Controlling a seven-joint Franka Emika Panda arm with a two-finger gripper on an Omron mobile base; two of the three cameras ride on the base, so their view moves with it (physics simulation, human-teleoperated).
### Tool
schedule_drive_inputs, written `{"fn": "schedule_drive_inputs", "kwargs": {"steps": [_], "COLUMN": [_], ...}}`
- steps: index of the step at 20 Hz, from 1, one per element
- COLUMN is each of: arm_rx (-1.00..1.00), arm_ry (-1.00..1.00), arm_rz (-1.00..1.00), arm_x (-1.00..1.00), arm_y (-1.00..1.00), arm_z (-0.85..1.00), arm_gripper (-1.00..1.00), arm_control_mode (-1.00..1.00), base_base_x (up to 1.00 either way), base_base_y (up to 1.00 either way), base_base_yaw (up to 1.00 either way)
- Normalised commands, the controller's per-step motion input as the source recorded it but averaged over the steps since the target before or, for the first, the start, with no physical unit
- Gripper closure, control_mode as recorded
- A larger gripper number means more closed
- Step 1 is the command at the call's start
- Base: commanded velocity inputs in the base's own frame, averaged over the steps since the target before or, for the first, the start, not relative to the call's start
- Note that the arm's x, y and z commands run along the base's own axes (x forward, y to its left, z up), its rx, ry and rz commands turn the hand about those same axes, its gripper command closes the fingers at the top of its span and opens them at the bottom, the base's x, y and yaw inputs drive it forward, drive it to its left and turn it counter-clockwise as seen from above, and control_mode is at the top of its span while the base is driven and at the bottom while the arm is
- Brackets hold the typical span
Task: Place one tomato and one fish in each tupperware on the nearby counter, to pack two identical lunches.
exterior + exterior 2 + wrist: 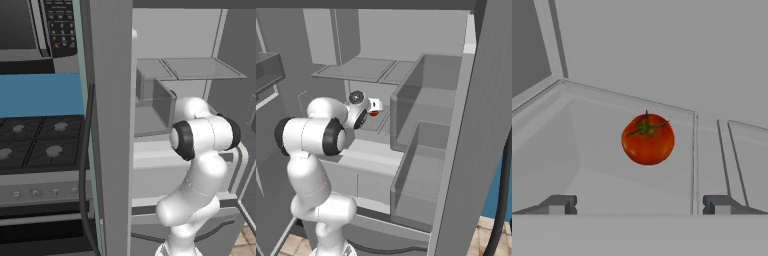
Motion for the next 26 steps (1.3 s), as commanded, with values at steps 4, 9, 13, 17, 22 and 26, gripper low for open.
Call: {"fn": "schedule_drive_inputs", "kwargs": {"steps": [4,9,13,17,22,26], "arm_rx": [0.00,0.00,0.00,0.00,0.00,0.00], "arm_ry": [0.00,0.00,0.00,0.00,0.00,0.00], "arm_rz": [0.00,0.00,0.00,0.00,0.00,0.00], "arm_x": [0.22,0.25,0.24,0.23,0.23,0.22], "arm_y": [0.00,0.00,0.00,0.00,0.00,0.00], "arm_z": [-0.20,-0.14,-0.14,-0.13,-0.13,-0.12], "arm_gripper": [-1.00,-1.00,-1.00,-1.00,-1.00,-1.00], "arm_control_mode": [-1.00,-1.00,-1.00,-1.00,-1.00,-1.00], "base_base_x": [0.00,0.00,0.00,0.00,0.00,0.00], "base_base_y": [0.00,0.00,0.00,0.00,0.00,0.00], "base_base_yaw": [0.00,0.00,0.00,0.00,0.00,0.00]}}
